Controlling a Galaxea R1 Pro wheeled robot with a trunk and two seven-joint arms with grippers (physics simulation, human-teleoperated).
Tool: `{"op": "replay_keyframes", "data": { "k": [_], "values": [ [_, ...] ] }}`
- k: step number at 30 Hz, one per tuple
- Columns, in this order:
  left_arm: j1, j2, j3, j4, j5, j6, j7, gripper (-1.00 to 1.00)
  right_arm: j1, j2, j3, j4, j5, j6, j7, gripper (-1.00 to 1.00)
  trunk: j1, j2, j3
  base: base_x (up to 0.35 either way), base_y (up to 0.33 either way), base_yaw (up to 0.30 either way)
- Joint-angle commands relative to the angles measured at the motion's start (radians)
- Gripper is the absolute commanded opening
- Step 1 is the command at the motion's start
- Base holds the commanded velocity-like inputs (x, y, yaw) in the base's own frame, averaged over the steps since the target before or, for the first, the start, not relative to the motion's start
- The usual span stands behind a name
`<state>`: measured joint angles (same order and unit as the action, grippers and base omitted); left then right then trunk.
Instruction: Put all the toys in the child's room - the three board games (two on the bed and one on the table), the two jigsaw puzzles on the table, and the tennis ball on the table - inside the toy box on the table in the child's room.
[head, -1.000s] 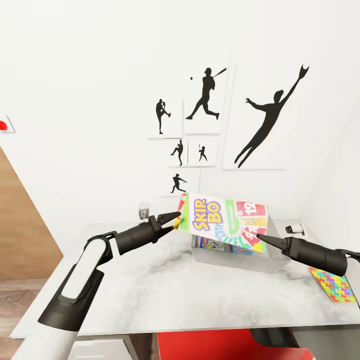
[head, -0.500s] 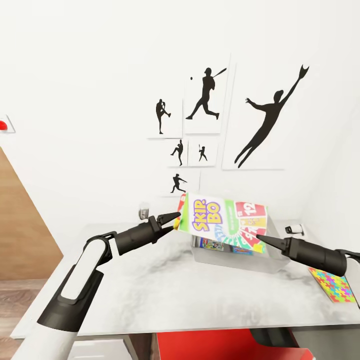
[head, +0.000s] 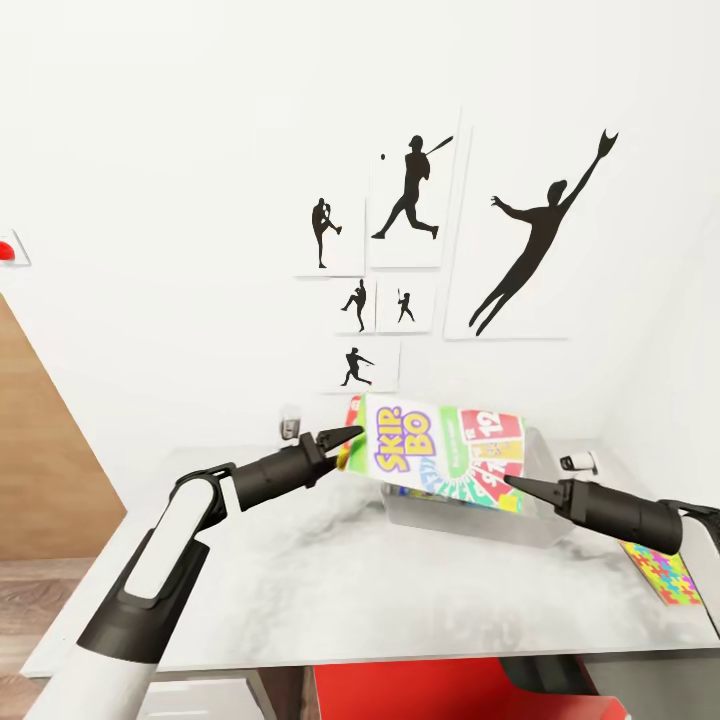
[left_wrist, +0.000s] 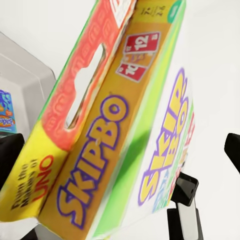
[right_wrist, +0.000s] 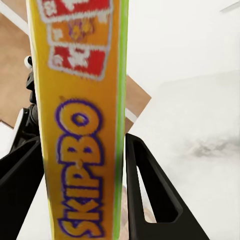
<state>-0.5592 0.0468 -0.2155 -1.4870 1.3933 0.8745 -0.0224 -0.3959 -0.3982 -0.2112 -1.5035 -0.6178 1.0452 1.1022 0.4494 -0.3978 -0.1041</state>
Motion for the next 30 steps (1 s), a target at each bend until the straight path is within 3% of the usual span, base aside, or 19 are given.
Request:
{"op": "replay_keyframes", "data": {
  "k": [1, 30],
  "values": [
    [-0.002, -0.001, -0.001, 0.000, 0.024, 0.001, -0.004, 1.00, 0.000, 0.000, 0.003, 0.001, 0.033, 0.002, 0.004, -1.00, 0.001, -0.002, -0.002, 0.000, 0.000, 0.000],
    [-0.009, -0.010, -0.007, 0.008, 0.023, 0.001, 0.000, 1.00, 0.002, 0.008, 0.049, 0.000, 0.033, 0.002, 0.004, -1.00, 0.001, -0.002, -0.002, 0.000, 0.000, 0.000]
  ]
}}
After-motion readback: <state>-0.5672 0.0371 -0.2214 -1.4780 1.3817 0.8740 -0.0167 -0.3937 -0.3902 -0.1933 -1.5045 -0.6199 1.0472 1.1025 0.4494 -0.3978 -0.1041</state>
